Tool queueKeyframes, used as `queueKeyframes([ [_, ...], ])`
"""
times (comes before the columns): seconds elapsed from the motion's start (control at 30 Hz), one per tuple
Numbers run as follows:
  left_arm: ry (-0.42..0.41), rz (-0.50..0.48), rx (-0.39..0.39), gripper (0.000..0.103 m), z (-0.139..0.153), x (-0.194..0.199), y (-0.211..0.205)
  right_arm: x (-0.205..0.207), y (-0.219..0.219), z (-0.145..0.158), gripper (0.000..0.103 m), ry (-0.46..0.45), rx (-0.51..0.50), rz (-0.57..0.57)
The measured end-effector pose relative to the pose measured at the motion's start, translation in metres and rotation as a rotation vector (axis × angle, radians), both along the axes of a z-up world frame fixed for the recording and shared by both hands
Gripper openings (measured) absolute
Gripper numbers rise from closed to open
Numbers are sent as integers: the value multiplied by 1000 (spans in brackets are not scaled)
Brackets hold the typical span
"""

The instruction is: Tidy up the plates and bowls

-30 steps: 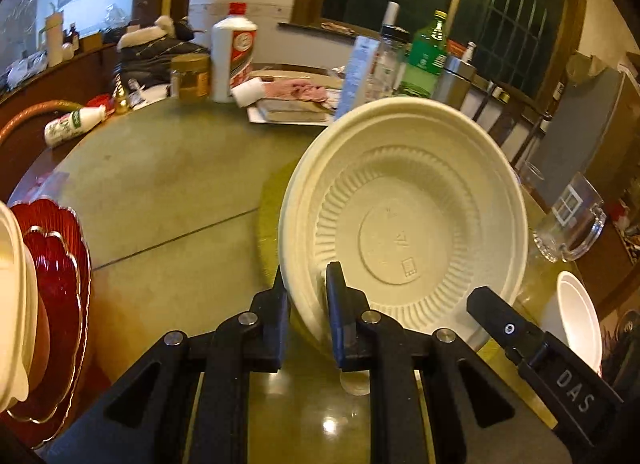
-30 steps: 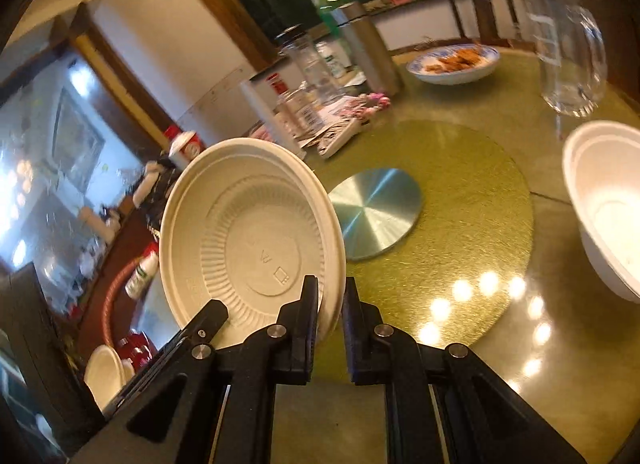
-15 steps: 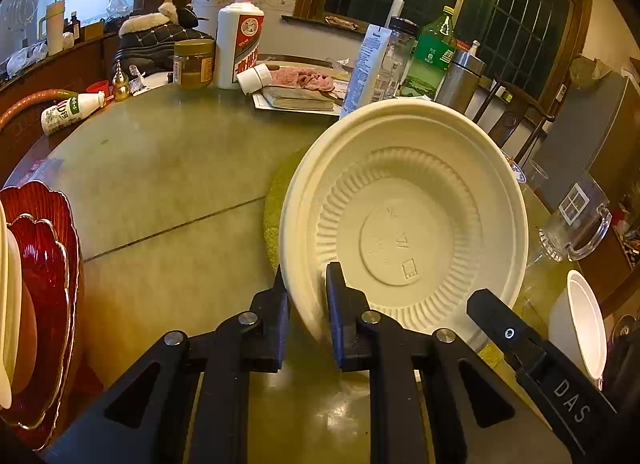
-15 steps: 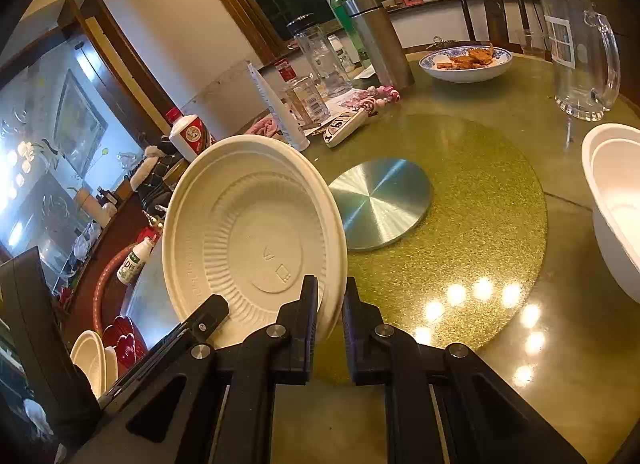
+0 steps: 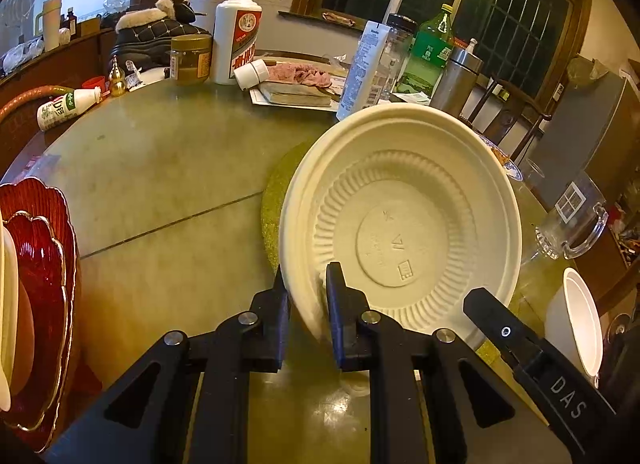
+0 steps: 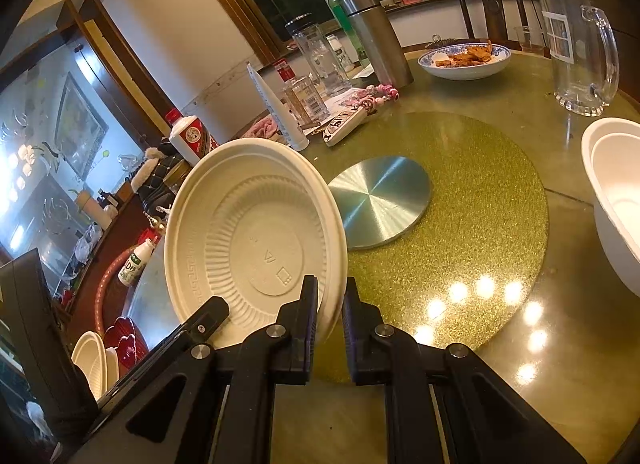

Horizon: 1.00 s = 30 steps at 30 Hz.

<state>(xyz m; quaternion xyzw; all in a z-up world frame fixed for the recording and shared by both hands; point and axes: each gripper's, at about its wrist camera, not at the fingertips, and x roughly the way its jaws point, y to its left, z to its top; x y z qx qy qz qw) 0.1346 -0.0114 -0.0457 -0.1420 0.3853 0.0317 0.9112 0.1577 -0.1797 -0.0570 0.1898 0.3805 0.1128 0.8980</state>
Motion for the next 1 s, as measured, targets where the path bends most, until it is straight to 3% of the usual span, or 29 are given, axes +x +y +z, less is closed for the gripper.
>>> queueKeyframes([
  [1.0, -23, -6, 14, 15, 3, -4, -2, -3, -4, 1, 11, -11, 25, -5],
])
